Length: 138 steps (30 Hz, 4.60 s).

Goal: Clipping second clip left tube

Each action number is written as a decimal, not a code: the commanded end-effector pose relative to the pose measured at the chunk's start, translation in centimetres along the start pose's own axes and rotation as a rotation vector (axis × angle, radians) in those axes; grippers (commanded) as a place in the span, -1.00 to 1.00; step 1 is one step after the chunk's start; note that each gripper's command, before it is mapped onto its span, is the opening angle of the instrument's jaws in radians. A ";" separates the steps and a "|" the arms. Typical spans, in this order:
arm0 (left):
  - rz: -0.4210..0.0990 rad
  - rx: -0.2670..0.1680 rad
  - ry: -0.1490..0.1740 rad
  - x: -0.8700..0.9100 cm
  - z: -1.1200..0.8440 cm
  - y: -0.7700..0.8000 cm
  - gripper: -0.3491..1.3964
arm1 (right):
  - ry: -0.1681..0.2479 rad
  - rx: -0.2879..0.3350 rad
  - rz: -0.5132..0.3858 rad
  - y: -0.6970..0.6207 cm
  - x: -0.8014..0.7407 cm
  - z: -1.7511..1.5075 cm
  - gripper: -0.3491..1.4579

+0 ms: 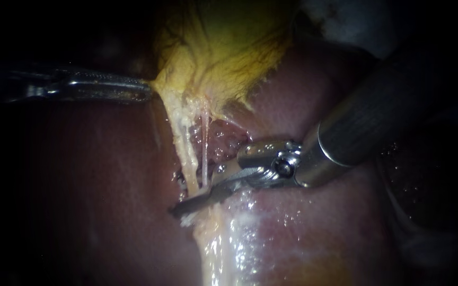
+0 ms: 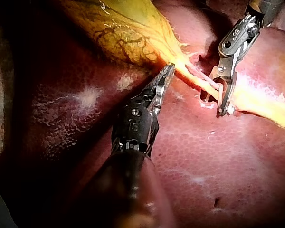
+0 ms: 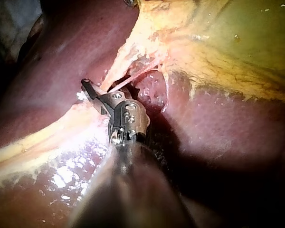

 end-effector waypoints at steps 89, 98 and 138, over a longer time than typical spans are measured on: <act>0.001 0.000 0.000 0.01 0.00 0.00 -1.00 | 0.116 0.320 -0.024 0.57 -0.14 -0.45 0.02; 0.001 0.000 0.000 0.01 0.00 0.00 -1.00 | 0.139 0.342 -0.018 0.45 -0.11 -0.24 0.02; 0.001 0.000 0.000 0.01 0.00 0.00 -1.00 | 0.182 0.520 -0.026 -0.08 0.07 -0.27 -0.86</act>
